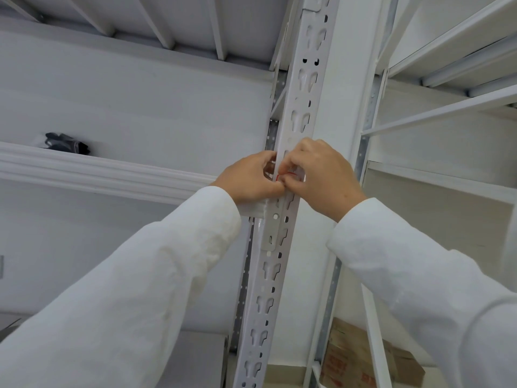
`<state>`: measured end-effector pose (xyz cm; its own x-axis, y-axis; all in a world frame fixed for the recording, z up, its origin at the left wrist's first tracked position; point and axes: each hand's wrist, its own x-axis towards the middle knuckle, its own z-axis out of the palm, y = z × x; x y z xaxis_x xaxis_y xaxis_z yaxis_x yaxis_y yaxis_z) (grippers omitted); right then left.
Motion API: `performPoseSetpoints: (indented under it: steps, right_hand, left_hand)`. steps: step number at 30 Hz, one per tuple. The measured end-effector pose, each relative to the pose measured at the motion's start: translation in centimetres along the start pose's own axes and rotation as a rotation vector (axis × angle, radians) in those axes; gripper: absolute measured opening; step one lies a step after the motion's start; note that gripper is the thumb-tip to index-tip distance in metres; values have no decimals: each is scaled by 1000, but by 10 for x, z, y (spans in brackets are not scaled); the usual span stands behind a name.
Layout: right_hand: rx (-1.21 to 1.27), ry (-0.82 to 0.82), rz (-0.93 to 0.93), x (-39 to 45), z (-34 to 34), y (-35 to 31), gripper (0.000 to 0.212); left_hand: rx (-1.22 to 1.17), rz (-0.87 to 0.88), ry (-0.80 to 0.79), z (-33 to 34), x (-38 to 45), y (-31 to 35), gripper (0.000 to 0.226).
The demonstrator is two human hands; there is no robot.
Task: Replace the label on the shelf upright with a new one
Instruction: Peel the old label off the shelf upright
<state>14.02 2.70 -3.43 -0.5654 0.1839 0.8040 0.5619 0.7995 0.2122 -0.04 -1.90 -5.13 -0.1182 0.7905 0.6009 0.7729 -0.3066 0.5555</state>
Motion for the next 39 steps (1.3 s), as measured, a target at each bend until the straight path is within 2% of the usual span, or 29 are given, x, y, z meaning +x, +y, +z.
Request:
performPoseSetpoints:
  steps: [2, 5, 7, 17, 20, 25, 29, 34, 39]
  right_hand:
    - [-60, 4, -53, 0, -1, 1, 7]
    - [-117, 20, -118, -2, 2, 6, 7]
    - [-126, 21, -146, -3, 5, 11, 6]
    - [75, -28, -88, -4, 3, 21, 7]
    - [121, -21, -88, -6, 1, 22, 7]
    - [144, 40, -44, -9, 1, 23, 13]
    - [64, 75, -52, -7, 4, 20, 4]
    - [62, 81, -149, -8, 7, 10, 7]
    - [120, 164, -31, -12, 10, 24, 8]
  left_hand:
    - [7, -1, 7, 1, 0, 0, 16]
    - [23, 7, 8, 1, 2, -2, 43]
    - [38, 2, 6, 2, 2, -2, 50]
    - [-7, 8, -56, -2, 1, 0, 76]
    - [-22, 1, -31, -2, 5, -1, 76]
    - [-16, -3, -15, 0, 8, -2, 60]
    - [-25, -11, 4, 1, 10, -4, 59]
    - [-24, -15, -1, 0, 10, -4, 52]
    - [-39, -14, -16, 1, 12, -6, 61]
